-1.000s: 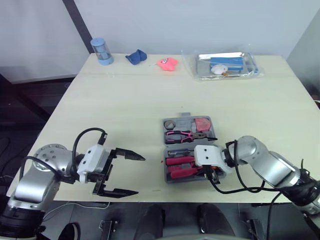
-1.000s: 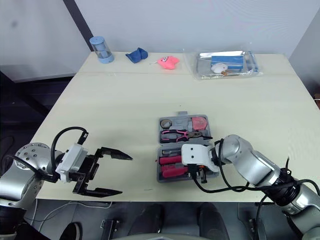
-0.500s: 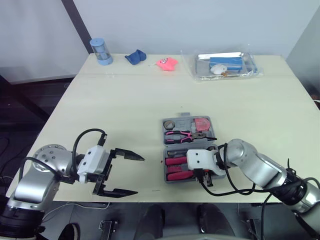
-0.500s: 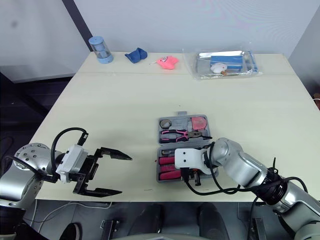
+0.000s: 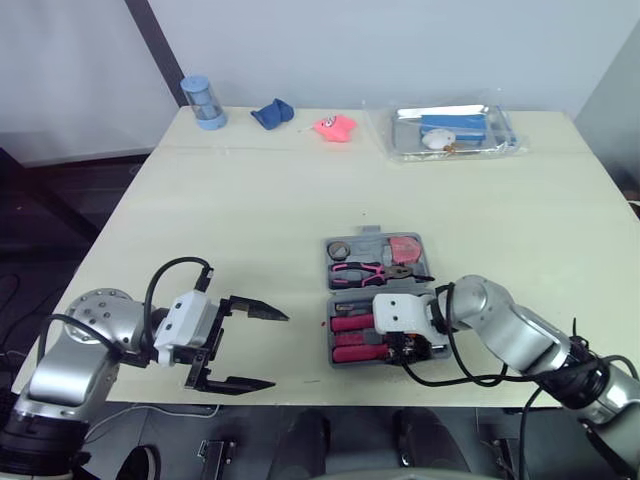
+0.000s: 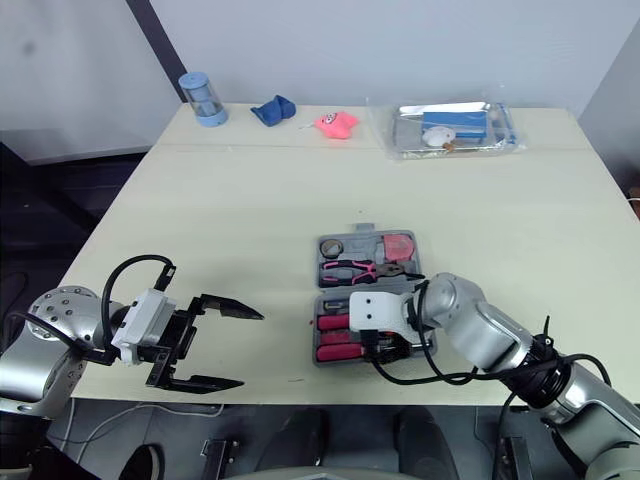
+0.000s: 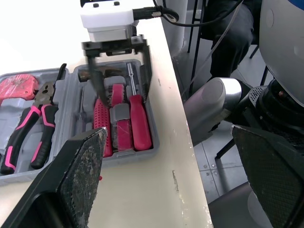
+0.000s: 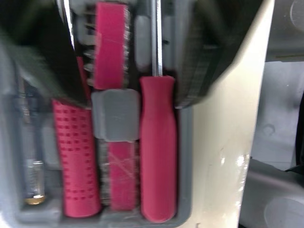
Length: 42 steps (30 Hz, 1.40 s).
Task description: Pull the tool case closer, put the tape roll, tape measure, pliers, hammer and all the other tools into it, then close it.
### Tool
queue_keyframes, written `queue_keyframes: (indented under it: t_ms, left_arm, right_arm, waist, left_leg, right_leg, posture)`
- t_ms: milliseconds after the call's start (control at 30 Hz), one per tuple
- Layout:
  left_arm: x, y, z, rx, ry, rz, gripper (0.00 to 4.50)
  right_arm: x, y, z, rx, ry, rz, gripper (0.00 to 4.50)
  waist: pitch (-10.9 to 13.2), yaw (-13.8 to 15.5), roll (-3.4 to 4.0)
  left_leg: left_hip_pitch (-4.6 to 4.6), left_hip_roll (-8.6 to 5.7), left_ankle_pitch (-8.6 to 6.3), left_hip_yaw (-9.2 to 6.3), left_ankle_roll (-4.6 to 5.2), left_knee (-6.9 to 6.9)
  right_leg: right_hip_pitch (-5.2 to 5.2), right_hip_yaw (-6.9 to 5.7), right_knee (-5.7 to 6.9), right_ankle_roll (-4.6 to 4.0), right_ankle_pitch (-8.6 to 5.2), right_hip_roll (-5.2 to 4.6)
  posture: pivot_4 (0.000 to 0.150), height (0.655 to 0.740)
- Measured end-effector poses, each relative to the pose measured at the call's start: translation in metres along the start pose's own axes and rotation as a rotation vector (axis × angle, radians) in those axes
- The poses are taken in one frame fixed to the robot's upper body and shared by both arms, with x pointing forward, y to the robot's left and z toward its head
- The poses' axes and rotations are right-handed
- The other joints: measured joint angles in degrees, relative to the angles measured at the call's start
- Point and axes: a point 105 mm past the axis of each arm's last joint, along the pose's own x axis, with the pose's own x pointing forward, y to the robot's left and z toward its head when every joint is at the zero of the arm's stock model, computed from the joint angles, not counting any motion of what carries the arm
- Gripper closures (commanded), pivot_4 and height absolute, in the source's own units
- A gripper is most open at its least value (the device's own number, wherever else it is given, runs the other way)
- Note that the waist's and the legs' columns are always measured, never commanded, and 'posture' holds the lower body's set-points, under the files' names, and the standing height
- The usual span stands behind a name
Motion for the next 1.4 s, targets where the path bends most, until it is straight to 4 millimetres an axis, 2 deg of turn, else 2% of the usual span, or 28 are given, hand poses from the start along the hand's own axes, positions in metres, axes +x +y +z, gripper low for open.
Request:
queue_keyframes:
  t_ms: [167,200,233,333,400,633,800,1100,1300,1400]
  left_arm:
    - [0.000,0.000,0.000,0.000,0.001,0.001,0.00]
    - [0.000,0.000,0.000,0.000,0.001,0.002,0.00]
    - [0.000,0.000,0.000,0.000,0.001,0.002,0.00]
    - [0.000,0.000,0.000,0.001,0.001,0.003,0.00]
    - [0.000,0.001,0.000,0.003,0.001,0.003,0.00]
    - [0.000,0.001,0.001,0.004,0.001,0.005,0.00]
    - [0.000,0.002,0.001,0.006,0.001,0.008,0.00]
    - [0.000,0.002,0.001,0.006,0.001,0.010,0.00]
    - [0.000,0.004,0.001,-0.006,-0.005,0.025,0.00]
    - [-0.001,0.009,-0.001,-0.033,-0.026,0.078,0.00]
  right_arm:
    - [-0.011,-0.001,0.015,0.042,-0.130,0.001,1.02]
    - [-0.012,-0.001,0.018,0.045,-0.170,-0.005,1.56]
    - [-0.012,-0.001,0.020,0.040,-0.190,-0.003,1.81]
    - [-0.009,0.001,0.021,0.032,-0.230,0.011,3.26]
    - [-0.007,0.000,0.017,0.031,-0.253,0.010,4.40]
    - [-0.002,0.004,0.008,0.029,-0.280,0.037,4.47]
    - [0.007,0.008,-0.016,0.072,-0.273,0.036,4.47]
    - [0.007,0.009,-0.023,0.067,-0.300,0.023,4.47]
    - [-0.008,-0.006,-0.025,0.156,-0.364,-0.068,4.47]
    - [-0.027,-0.019,-0.019,0.204,-0.461,-0.150,4.47]
  waist:
    - [0.0,-0.2,0.00]
    - [0.0,-0.1,0.00]
    - [0.0,-0.1,0.00]
    - [0.0,-0.1,0.00]
    - [0.0,-0.1,0.00]
    - [0.0,-0.1,0.00]
    - [0.0,0.0,-0.01]
    - [0.0,-0.1,-0.05]
    - [0.0,-0.1,-0.04]
    - [0.0,-0.1,-0.04]
  left_leg:
    - [0.03,0.00,0.00,-0.01,0.00,0.00]
    - [0.02,0.00,0.00,-0.02,0.00,0.00]
    - [0.01,0.00,0.00,-0.02,0.00,0.00]
    - [0.00,0.00,0.00,-0.01,0.00,0.01]
    - [0.00,0.00,0.00,-0.01,0.00,0.01]
    - [0.01,0.00,0.00,-0.02,0.00,0.01]
    - [0.02,0.00,0.00,0.00,0.00,0.01]
    - [0.12,0.00,0.00,0.00,0.00,0.04]
    - [0.09,0.00,0.00,-0.01,0.00,0.04]
    - [0.09,0.00,0.00,-0.01,0.00,0.04]
  right_leg:
    - [0.00,0.00,0.03,0.00,0.00,0.01]
    - [0.00,-0.01,0.04,0.00,0.00,0.01]
    - [0.00,-0.02,0.03,0.00,0.00,0.01]
    - [0.00,-0.02,0.02,0.00,0.00,0.00]
    - [0.00,-0.02,0.03,0.00,0.00,0.00]
    - [0.00,-0.02,0.03,0.00,0.00,0.00]
    - [0.01,-0.01,0.02,0.00,0.00,0.00]
    - [0.08,0.01,0.13,-0.01,0.00,0.01]
    - [0.07,0.00,0.13,-0.01,0.00,0.01]
    - [0.07,0.01,0.13,-0.01,0.00,0.01]
  posture:
    - [0.150,0.7400]
    - [0.150,0.7400]
    - [0.150,0.7400]
    - [0.150,0.7400]
    - [0.150,0.7400]
    - [0.150,0.7400]
    - [0.150,0.7400]
    - [0.150,0.7400]
    - [0.150,0.7400]
    - [0.150,0.7400]
